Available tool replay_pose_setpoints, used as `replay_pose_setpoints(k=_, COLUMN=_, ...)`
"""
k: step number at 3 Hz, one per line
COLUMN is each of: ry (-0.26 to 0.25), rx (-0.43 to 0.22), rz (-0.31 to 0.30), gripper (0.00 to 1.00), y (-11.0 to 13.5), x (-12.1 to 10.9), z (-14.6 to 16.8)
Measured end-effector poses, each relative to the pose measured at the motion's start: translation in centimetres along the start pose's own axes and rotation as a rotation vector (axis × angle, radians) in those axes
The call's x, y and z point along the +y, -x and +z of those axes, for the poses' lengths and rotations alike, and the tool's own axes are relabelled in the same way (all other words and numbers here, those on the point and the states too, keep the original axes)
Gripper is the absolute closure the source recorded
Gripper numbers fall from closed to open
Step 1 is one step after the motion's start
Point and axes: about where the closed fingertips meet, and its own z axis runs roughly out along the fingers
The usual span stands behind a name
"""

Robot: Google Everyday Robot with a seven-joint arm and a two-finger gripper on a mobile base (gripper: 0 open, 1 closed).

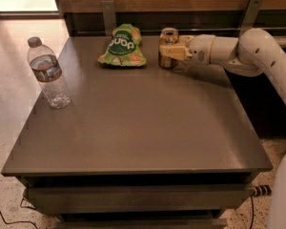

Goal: Move orange can near green rice chip bag

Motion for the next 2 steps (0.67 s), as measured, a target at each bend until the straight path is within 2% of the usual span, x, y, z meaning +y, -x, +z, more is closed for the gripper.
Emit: replay_pose_setpoints(k=2, ry=0.005, rx=0.0, rz=0.001, gripper=0.0, y=0.0, x=0.16, z=0.31)
